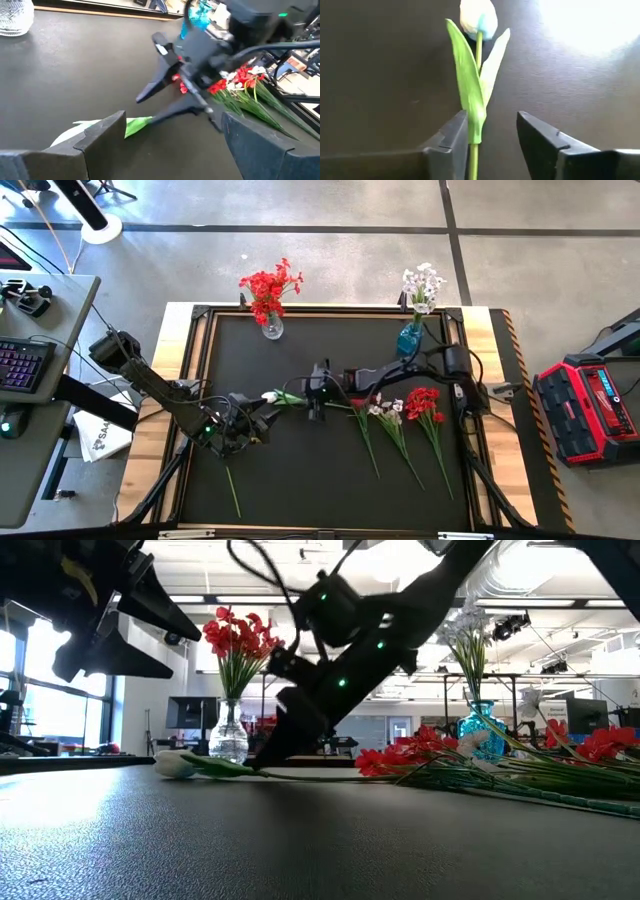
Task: Sort flowers into vase by color
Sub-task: Put the top white flower into the blue vase
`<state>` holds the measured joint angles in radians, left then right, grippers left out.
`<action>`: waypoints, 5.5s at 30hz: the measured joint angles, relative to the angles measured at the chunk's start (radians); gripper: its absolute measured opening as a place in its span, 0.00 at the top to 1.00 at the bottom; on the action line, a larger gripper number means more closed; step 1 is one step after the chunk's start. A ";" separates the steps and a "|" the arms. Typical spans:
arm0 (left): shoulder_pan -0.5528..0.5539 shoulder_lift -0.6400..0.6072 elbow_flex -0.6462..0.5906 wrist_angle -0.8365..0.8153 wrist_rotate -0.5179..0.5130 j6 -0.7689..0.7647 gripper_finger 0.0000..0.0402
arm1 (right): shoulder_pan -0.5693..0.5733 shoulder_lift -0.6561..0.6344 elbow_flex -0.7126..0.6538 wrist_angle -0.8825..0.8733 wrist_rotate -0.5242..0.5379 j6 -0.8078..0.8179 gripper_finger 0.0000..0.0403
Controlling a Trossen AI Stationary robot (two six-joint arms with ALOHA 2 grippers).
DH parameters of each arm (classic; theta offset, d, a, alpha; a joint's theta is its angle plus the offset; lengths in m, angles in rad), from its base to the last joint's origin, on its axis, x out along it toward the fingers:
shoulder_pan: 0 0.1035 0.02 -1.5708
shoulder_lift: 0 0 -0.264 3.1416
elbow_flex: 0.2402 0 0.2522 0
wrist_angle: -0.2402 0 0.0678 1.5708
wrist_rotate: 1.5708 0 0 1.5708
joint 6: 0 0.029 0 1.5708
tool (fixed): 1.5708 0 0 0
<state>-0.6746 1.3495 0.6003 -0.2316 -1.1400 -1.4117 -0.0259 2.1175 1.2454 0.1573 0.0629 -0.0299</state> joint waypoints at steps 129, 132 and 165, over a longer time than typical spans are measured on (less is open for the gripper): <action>0.426 0.719 0.752 1.053 0.910 1.622 0.57 | 0.276 -0.795 -0.956 1.346 -0.275 -0.080 1.00; 0.426 0.719 0.752 1.047 0.906 1.623 0.58 | 0.276 -0.795 -0.956 1.345 -0.274 -0.080 1.00; 0.403 0.721 0.745 0.813 0.616 1.613 1.00 | 0.260 -0.977 -0.950 0.946 -0.118 -0.084 0.73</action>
<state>-0.2713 2.0702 1.3453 0.5812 -0.5241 0.2013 0.2342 1.1408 0.2958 1.1032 -0.0548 -0.1136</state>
